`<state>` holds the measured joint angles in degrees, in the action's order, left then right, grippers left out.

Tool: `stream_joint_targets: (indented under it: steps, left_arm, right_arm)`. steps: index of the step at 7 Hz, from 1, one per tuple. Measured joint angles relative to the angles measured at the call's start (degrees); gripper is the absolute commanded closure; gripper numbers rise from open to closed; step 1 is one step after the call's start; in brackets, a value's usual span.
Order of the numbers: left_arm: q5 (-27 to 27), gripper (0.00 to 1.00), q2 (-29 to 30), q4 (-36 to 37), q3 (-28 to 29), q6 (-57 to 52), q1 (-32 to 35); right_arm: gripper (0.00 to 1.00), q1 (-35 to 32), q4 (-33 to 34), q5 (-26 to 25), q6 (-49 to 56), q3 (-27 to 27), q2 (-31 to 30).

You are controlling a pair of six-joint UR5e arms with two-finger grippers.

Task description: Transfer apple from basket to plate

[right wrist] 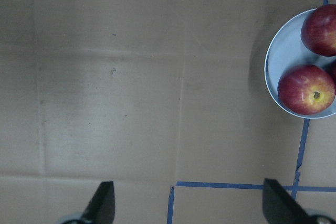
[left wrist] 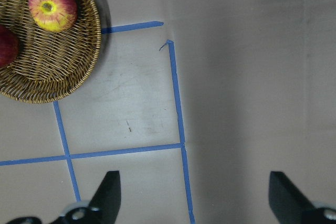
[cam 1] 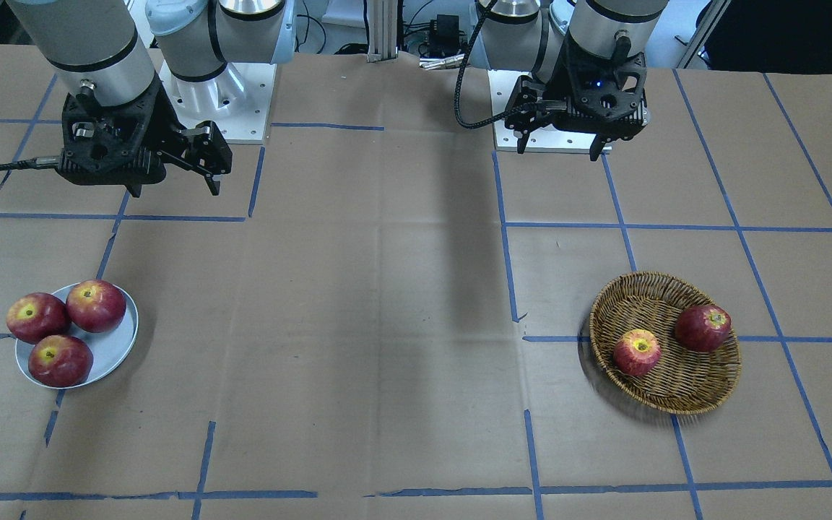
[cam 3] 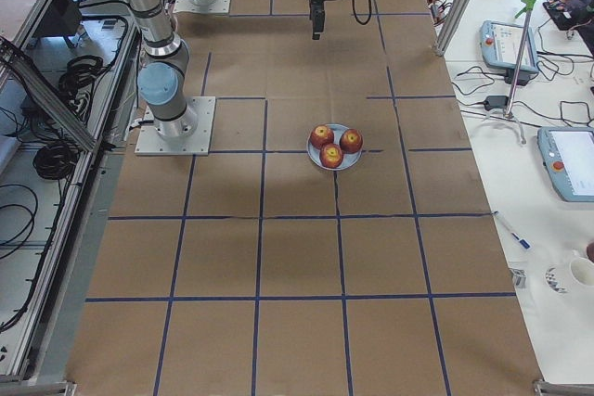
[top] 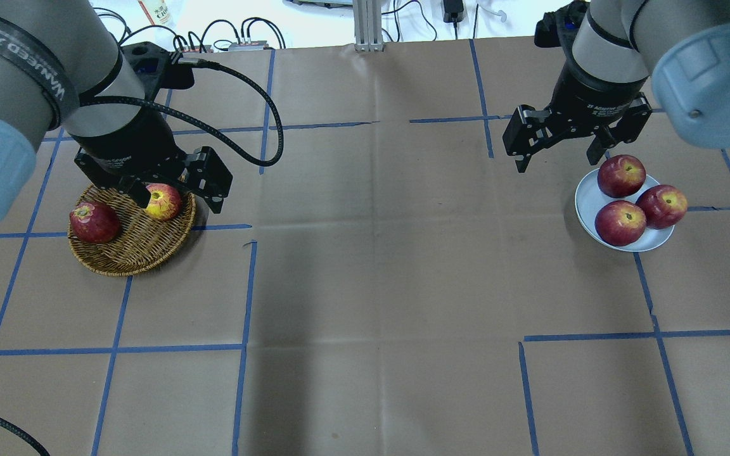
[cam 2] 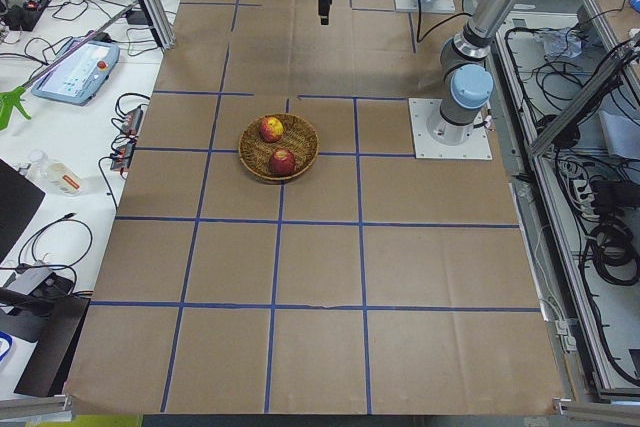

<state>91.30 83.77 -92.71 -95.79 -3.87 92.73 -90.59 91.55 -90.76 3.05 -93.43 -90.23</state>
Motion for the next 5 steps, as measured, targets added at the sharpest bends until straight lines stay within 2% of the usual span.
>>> stream_joint_targets:
  steps: [5]
  left_arm:
    - [0.1, 0.00, -0.1, -0.2, 0.0, -0.1, 0.0]
  right_arm:
    - [0.00, -0.2, 0.0, -0.3, 0.1, -0.1, -1.0]
